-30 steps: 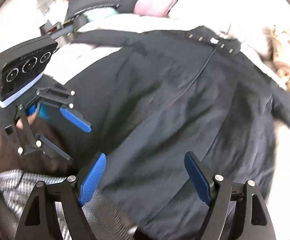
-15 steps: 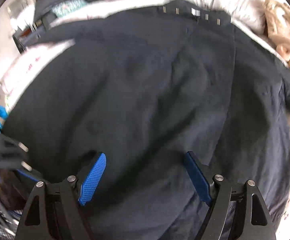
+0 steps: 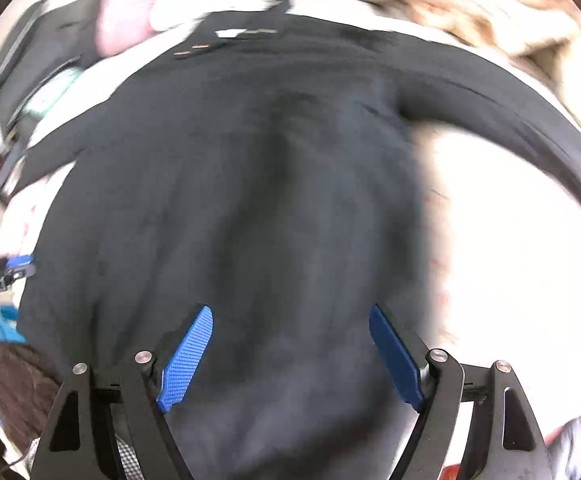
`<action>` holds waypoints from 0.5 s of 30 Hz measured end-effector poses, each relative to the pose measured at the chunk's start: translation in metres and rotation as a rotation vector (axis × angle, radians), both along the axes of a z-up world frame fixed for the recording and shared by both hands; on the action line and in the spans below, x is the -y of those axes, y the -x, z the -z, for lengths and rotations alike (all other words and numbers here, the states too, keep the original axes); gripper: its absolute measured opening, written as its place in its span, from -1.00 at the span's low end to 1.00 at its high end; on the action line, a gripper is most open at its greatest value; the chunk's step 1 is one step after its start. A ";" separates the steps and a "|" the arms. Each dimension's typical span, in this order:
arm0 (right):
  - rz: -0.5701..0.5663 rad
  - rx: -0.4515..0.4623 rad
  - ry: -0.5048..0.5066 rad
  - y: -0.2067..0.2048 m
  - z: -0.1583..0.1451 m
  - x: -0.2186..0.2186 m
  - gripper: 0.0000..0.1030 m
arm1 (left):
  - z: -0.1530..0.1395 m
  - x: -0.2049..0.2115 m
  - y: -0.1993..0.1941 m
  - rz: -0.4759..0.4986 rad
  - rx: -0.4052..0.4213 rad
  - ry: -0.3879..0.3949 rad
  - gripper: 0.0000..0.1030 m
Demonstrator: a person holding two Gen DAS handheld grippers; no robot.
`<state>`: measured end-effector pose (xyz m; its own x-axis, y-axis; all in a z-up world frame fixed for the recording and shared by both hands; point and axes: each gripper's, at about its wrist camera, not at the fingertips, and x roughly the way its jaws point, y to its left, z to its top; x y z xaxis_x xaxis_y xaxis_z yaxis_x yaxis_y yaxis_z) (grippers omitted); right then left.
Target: Fold large clothes
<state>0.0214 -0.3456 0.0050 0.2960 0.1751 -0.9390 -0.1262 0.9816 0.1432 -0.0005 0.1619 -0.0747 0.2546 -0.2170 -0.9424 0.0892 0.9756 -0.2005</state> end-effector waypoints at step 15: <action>0.056 -0.420 -0.146 0.049 0.064 0.044 -0.43 | 0.035 -0.052 0.038 -0.109 -0.261 0.177 0.31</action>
